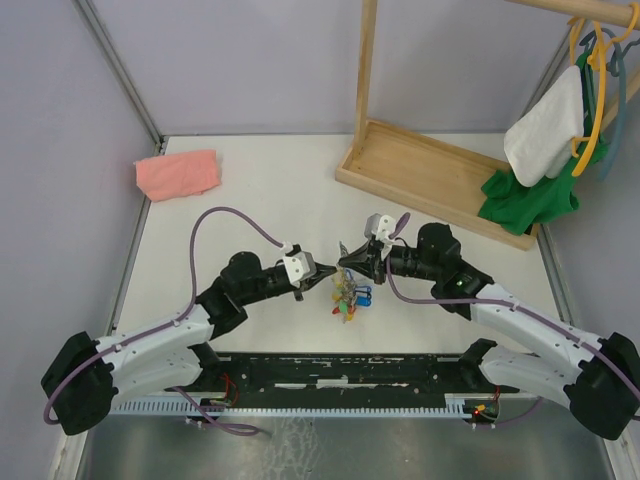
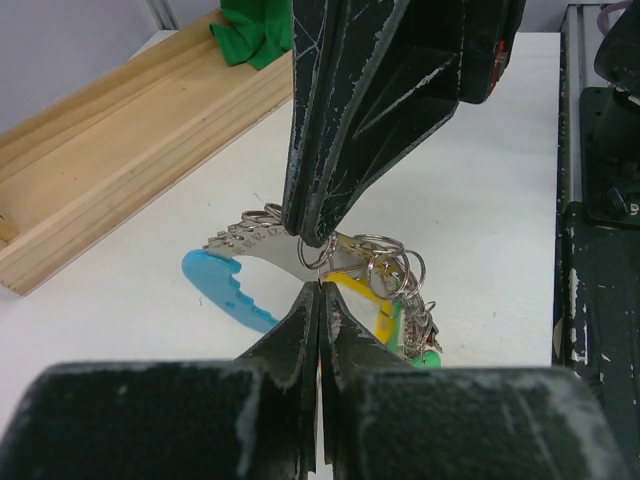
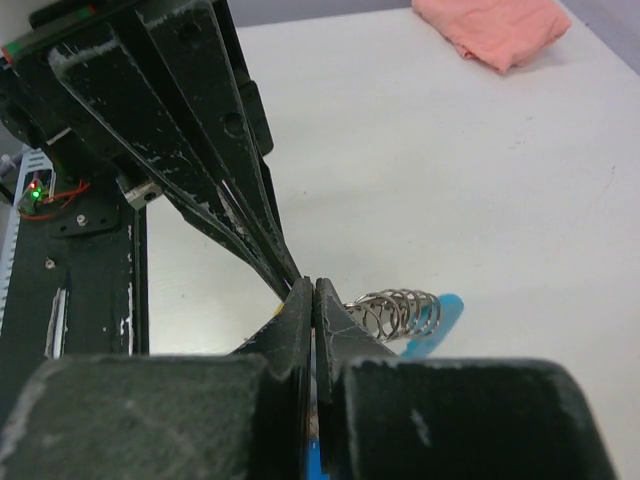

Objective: Put the keys on the keyring

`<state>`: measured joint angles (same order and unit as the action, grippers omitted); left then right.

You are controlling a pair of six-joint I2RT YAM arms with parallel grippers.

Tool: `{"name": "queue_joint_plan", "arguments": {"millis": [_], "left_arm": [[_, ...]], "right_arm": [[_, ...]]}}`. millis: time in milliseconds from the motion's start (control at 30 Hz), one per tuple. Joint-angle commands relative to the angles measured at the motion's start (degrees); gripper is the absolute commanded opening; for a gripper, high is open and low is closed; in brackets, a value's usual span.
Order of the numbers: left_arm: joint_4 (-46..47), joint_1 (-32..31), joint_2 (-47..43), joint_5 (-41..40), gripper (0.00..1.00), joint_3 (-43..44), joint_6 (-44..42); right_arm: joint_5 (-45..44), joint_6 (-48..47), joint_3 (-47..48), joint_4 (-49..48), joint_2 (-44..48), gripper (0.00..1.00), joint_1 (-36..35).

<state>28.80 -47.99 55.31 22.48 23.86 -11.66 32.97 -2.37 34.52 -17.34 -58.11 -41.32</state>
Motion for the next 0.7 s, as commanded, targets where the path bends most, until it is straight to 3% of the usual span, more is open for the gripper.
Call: {"name": "queue_joint_plan", "arguments": {"millis": [0, 233, 367, 467, 600, 667], "left_arm": [[-5.29, -0.51, -2.51, -3.05, 0.03, 3.91, -4.75], [-6.22, -0.50, -0.05, -0.09, 0.03, 6.27, -7.31], [-5.97, -0.47, 0.60, 1.57, 0.03, 6.82, -7.23], [-5.99, -0.45, 0.19, 2.34, 0.03, 6.21, -6.99], [-4.05, -0.41, -1.53, 2.34, 0.32, 2.42, -6.02], [-1.95, -0.37, -2.74, 3.73, 0.42, 0.47, -5.36]], "right_arm": [[0.42, -7.03, 7.78, 12.59, 1.79, 0.03, -0.08], [3.74, -10.08, 13.73, 25.35, -1.82, 0.11, -0.13], [3.81, -11.14, 15.20, 28.03, -3.65, 0.01, -0.08], [3.37, -11.73, 15.19, 27.58, -3.35, 0.01, -0.13], [3.52, -11.43, 13.96, 23.71, -1.76, 0.01, -0.10], [3.40, -11.64, 13.52, 22.55, -1.13, 0.01, -0.09]]}}
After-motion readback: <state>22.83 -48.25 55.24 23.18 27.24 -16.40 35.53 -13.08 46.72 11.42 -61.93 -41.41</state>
